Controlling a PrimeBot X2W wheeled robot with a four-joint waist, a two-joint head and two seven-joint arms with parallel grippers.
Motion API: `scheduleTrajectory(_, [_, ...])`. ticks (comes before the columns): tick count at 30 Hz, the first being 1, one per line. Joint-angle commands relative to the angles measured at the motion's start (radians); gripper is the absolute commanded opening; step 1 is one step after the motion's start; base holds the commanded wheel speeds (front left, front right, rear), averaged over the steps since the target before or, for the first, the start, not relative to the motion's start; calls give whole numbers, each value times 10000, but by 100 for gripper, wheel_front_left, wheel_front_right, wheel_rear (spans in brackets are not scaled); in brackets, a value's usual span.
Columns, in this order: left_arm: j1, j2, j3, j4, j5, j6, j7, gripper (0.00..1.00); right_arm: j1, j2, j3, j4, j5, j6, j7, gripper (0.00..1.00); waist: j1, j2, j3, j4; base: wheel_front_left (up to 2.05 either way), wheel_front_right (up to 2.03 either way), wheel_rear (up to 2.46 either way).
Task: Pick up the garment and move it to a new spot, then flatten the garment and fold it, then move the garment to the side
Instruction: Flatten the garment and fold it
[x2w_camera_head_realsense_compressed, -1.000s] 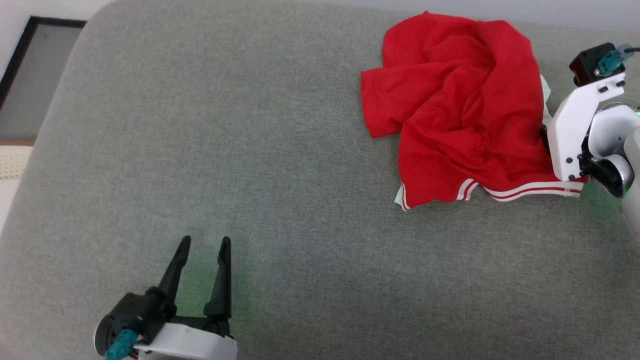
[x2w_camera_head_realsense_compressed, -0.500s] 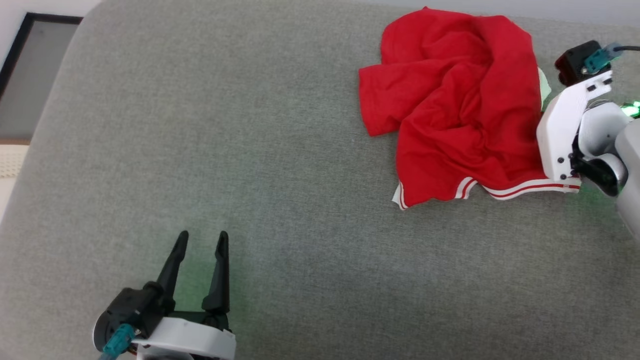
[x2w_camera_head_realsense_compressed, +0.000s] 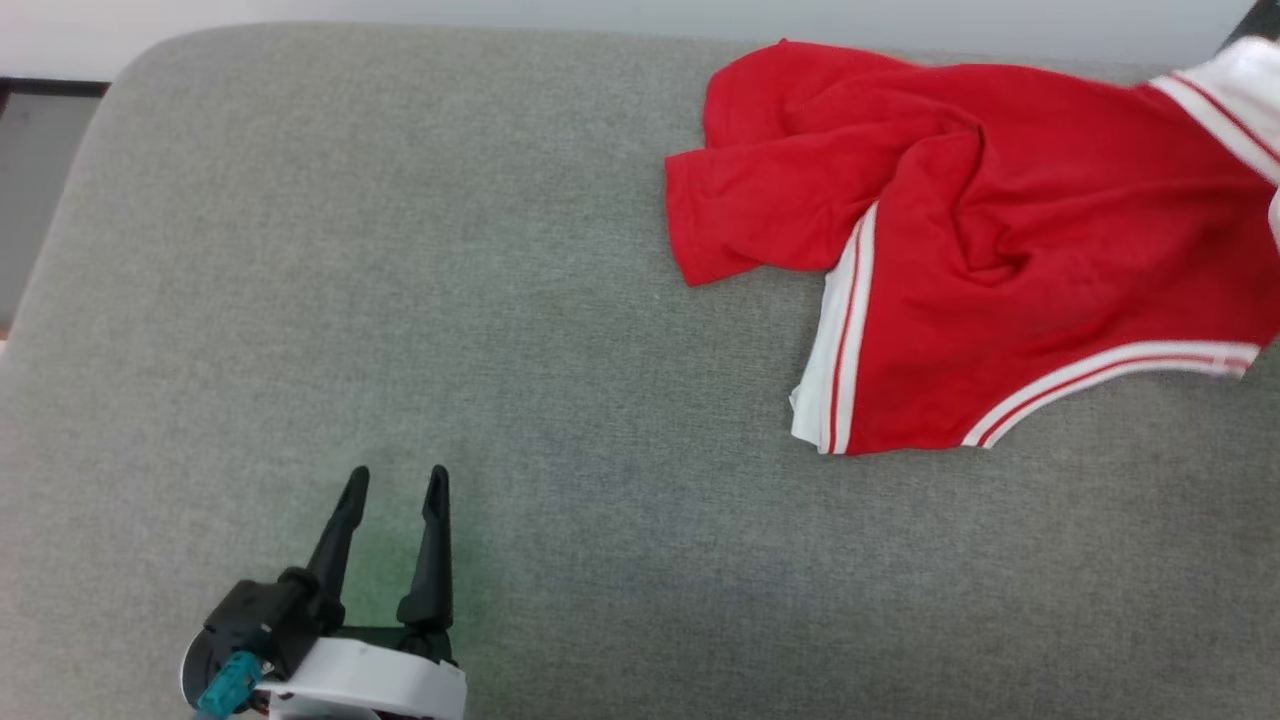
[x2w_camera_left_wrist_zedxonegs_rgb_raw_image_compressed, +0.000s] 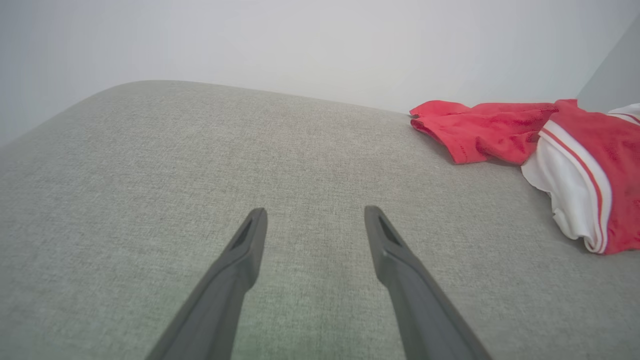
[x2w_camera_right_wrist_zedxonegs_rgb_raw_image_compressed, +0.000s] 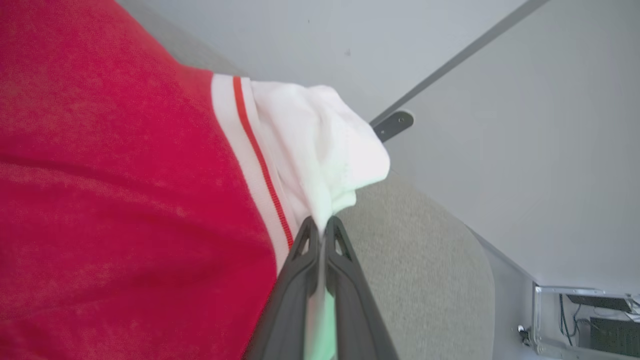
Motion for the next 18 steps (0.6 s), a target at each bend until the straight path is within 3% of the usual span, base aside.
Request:
scheduleTrajectory(1, [75,-4,13,-44,-64,-27,1,100,181,249,-100,557,-408,-14,241,0,0,-1,-6,-102,0,0,0])
scheduleTrajectory(7, [75,39,-35,-93,-98,-27,1,100,244,571,-1082,1809,-1225,-15,0,0,0,-1,116,-192,0,0,0])
scheduleTrajectory(15, [11,118,-94,-74,-142,-27,1,100,750,638,-2810,2067,-1971,-15,-317,0,0,-1,257,-273,0,0,0])
scheduleTrajectory(16, [-9,118,-99,-62,-148,-27,1,100,813,655,-3039,2069,-2138,-15,-389,8,0,-1,266,-291,0,0,0])
scheduleTrajectory(17, [-36,121,-109,-45,-155,-27,1,100,891,641,-3211,2076,-2317,-15,-428,33,0,-1,272,-308,0,0,0])
scheduleTrajectory(18, [-69,127,-120,-33,-165,-27,1,100,962,679,-3432,2082,-2416,-15,-471,68,0,-1,275,-324,0,0,0])
